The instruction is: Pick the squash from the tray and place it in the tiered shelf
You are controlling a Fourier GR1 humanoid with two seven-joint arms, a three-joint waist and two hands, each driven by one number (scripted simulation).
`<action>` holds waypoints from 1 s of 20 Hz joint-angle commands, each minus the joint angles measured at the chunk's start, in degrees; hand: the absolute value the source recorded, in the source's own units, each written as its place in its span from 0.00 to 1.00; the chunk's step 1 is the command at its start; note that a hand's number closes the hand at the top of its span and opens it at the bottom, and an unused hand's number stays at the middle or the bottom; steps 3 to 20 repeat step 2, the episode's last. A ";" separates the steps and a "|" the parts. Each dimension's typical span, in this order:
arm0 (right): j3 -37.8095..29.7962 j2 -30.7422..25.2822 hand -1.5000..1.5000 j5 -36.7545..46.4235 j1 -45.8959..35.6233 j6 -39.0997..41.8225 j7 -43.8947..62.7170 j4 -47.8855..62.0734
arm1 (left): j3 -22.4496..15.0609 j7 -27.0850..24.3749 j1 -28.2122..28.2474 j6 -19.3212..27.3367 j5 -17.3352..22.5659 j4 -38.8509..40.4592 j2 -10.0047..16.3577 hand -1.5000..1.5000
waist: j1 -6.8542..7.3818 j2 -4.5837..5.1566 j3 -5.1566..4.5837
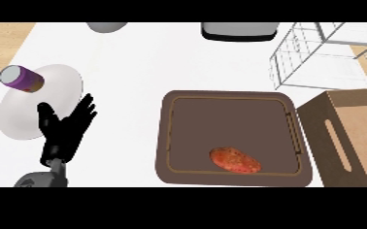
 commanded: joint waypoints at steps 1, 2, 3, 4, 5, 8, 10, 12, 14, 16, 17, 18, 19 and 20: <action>-2.43 -3.01 0.00 -2.19 4.89 4.89 -4.49 1.95 | -0.86 1.86 0.28 0.67 -0.87 -1.29 -0.24 0.50 | 0.09 0.13 0.04; -3.23 -6.45 0.00 -2.96 5.31 8.98 -2.37 2.93 | 0.79 -2.13 1.15 -0.77 -0.11 1.89 0.11 0.50 | -0.41 0.18 0.01; -3.23 -6.45 0.00 -2.96 5.31 8.98 -2.37 2.93 | 0.79 -2.13 1.15 -0.77 -0.11 1.89 0.11 0.50 | -0.41 0.18 0.01; -3.23 -6.45 0.00 -2.96 5.31 8.98 -2.37 2.93 | 0.79 -2.13 1.15 -0.77 -0.11 1.89 0.11 0.50 | -0.41 0.18 0.01; -3.23 -6.45 0.00 -2.96 5.31 8.98 -2.37 2.93 | 0.79 -2.13 1.15 -0.77 -0.11 1.89 0.11 0.50 | -0.41 0.18 0.01; -3.23 -6.45 0.00 -2.96 5.31 8.98 -2.37 2.93 | 0.79 -2.13 1.15 -0.77 -0.11 1.89 0.11 0.50 | -0.41 0.18 0.01; -3.23 -6.45 0.00 -2.96 5.31 8.98 -2.37 2.93 | 0.79 -2.13 1.15 -0.77 -0.11 1.89 0.11 0.50 | -0.41 0.18 0.01; -3.23 -6.45 0.00 -2.96 5.31 8.98 -2.37 2.93 | 0.79 -2.13 1.15 -0.77 -0.11 1.89 0.11 0.50 | -0.41 0.18 0.01; -3.23 -6.45 0.00 -2.96 5.31 8.98 -2.37 2.93 | 0.79 -2.13 1.15 -0.77 -0.11 1.89 0.11 0.50 | -0.41 0.18 0.01; -3.23 -6.45 0.00 -2.96 5.31 8.98 -2.37 2.93 | 0.79 -2.13 1.15 -0.77 -0.11 1.89 0.11 0.50 | -0.41 0.18 0.01; -3.23 -6.45 0.00 -2.96 5.31 8.98 -2.37 2.93 | 0.79 -2.13 1.15 -0.77 -0.11 1.89 0.11 0.50 | -0.41 0.18 0.01; -3.23 -6.45 0.00 -2.96 5.31 8.98 -2.37 2.93 | 0.79 -2.13 1.15 -0.77 -0.11 1.89 0.11 0.50 | -0.41 0.18 0.01; -3.23 -6.45 0.00 -2.96 5.31 8.98 -2.37 2.93 | 0.79 -2.13 1.15 -0.77 -0.11 1.89 0.11 0.50 | -0.41 0.18 0.01; -3.23 -6.45 0.00 -2.96 5.31 8.98 -2.37 2.93 | 0.79 -2.13 1.15 -0.77 -0.11 1.89 0.11 0.50 | -0.41 0.18 0.01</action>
